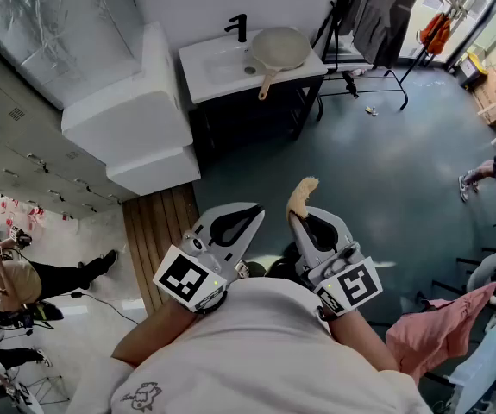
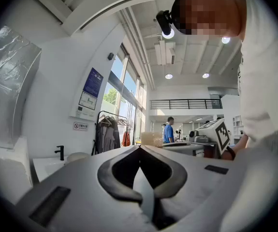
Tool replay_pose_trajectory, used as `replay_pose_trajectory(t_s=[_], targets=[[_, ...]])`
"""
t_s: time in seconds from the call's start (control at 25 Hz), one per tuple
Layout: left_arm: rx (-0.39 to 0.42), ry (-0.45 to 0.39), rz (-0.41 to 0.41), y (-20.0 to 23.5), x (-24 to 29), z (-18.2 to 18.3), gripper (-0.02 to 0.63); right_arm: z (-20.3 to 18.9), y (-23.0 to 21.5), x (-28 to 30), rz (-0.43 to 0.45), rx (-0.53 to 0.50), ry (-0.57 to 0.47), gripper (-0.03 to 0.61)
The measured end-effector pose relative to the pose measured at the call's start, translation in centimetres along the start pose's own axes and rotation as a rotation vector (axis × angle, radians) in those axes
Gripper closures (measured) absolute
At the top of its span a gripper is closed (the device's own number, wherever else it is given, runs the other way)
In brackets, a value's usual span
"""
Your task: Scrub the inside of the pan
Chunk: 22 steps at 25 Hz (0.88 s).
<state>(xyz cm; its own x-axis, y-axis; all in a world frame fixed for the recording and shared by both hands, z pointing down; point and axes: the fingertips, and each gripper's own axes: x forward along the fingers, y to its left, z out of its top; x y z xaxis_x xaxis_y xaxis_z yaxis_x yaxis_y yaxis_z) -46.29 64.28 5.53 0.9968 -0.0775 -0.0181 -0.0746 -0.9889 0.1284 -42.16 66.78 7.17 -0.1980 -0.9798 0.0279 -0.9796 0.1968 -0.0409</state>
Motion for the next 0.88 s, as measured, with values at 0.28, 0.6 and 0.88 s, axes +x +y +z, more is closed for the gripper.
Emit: replay_pose_trajectory(t_s=[0.28,0.6,0.88], targets=[[-0.011,0.026,0.004,1.2,0.3,-0.8,0.615,-0.1,-0.9,1.2,0.006,-0.008,0.006,0.559],[-0.008,0.054,0.018,3.0,4.7,-1.9,0.615,-0.5,-5.9,1.4,-0.004,0.01,-0.003,0.556],[-0.042,0.054,0.03,4.9,12.8,-2.4,0.615,-0.8,-14.9,0.7,-0.024,0.04,-0.003,0.555]])
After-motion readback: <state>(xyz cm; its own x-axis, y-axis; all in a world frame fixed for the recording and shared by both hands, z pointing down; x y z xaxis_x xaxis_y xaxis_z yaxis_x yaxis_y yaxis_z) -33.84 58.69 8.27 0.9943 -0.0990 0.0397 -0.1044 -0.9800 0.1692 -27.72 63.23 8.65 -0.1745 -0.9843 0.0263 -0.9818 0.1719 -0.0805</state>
